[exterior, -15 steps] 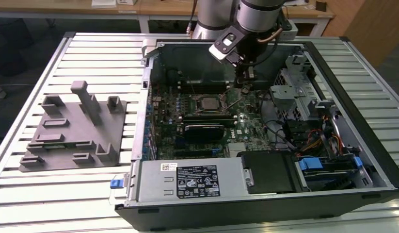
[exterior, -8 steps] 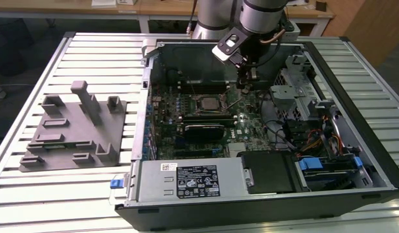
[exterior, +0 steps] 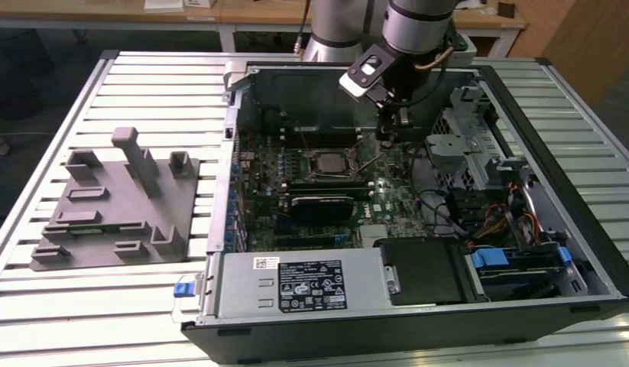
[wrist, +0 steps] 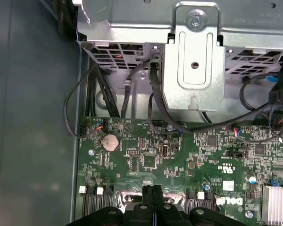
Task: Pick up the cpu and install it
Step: 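Close the cpu cover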
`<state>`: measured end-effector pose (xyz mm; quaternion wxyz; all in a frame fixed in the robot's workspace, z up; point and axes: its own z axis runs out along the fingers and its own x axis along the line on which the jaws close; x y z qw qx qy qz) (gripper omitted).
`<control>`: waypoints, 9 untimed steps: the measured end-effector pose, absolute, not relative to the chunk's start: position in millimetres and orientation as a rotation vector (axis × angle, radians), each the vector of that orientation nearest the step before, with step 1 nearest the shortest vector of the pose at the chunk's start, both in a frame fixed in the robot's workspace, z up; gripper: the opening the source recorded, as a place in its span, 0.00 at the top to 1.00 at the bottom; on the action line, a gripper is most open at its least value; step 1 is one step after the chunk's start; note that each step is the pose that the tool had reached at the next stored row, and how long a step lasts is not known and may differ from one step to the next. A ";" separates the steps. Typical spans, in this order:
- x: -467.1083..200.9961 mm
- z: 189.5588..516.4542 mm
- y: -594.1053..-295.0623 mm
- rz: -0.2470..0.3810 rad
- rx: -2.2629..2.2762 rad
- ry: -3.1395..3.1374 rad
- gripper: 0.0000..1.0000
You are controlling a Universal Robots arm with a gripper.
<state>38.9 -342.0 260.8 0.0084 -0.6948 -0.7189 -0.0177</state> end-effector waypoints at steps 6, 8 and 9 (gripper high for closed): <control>45.1 259.2 -341.3 -0.054 -2.171 -2.246 0.89; 47.0 258.5 -341.1 -0.054 -2.170 -2.246 0.89; 48.0 258.1 -341.0 -0.053 -2.170 -2.246 0.89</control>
